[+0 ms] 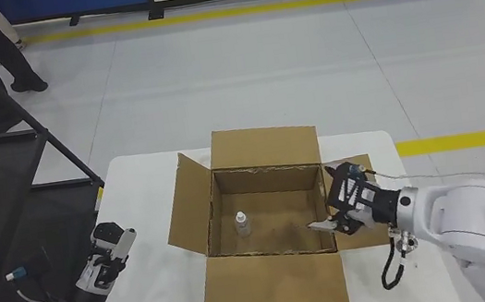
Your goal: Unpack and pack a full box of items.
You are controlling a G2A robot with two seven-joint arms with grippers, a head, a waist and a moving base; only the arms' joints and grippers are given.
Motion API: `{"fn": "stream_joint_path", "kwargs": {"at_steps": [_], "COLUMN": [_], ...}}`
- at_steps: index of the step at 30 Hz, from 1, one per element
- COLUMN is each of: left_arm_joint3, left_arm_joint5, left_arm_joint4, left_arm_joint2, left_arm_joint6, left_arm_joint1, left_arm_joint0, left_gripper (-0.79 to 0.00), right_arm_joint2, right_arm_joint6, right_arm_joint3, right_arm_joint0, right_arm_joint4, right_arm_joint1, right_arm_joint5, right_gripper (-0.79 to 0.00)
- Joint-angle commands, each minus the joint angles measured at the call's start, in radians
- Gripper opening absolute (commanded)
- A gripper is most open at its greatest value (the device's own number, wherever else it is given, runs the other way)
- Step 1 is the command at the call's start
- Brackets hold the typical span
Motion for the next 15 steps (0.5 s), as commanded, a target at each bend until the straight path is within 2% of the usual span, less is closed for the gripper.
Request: {"fn": "stream_joint_path", "kwargs": {"at_steps": [1, 5, 10, 12, 15], "left_arm_joint3": [0.011, 0.037, 0.052, 0.051, 0.051], "left_arm_joint5": [0.012, 0.02, 0.023, 0.024, 0.024], "left_arm_joint4": [0.013, 0.023, 0.011, 0.006, 0.006], "left_arm_joint2": [-0.002, 0.006, 0.006, 0.006, 0.006], "left_arm_joint6": [-0.012, -0.019, -0.022, -0.029, -0.029], "left_arm_joint1": [0.002, 0.004, 0.005, 0.006, 0.006], "left_arm_joint0": [0.0, -0.003, 0.0, 0.001, 0.001], "left_gripper": [0.0, 0.0, 0.0, 0.0, 0.0], "right_arm_joint2": [-0.147, -0.345, -0.547, -0.598, -0.604], "right_arm_joint6": [-0.007, -0.018, -0.064, -0.077, -0.08], "right_arm_joint3": [0.095, 0.259, 0.439, 0.499, 0.507], "right_arm_joint0": [0.125, 0.296, 0.433, 0.476, 0.482], "right_arm_joint4": [0.008, -0.007, 0.006, 0.021, 0.021], "right_arm_joint1": [-0.027, -0.089, -0.179, -0.212, -0.217], "right_arm_joint5": [0.03, 0.091, 0.151, 0.163, 0.165], "right_gripper": [0.0, 0.0, 0.0, 0.0, 0.0]}}
